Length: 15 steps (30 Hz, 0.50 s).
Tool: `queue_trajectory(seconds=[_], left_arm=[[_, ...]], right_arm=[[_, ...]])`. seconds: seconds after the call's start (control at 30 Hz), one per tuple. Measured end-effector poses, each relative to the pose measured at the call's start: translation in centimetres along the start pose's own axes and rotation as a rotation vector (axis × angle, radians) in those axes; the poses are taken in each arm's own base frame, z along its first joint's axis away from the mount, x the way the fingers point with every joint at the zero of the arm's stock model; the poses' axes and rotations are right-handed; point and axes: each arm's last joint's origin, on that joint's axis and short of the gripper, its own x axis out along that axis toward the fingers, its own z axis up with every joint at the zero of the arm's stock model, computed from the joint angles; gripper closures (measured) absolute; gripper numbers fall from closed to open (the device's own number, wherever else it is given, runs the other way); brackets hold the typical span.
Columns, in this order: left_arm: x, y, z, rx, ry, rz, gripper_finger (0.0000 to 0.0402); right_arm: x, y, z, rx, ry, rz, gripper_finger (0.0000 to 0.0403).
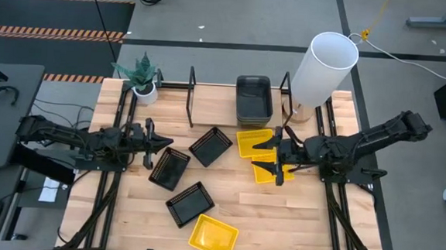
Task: Stack baskets on shelf by color
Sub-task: Stack the left yellow bin on the bottom right yellow bin
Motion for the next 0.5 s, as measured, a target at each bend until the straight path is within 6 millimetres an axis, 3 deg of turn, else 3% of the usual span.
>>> queue_trajectory(seconds=[0.27,0.5], left_arm=[[0.0,0.0,0.0,-0.016,0.001,0.000,0.0382],[0.0,0.0,0.1,-0.117,-0.006,-0.001,0.0390]], right_arm=[[2.6,-0.3,-2.1,0.004,0.085,-0.003,0.0154],[4.4,0.7,-3.8,0.034,0.213,0.003,0.0154]])
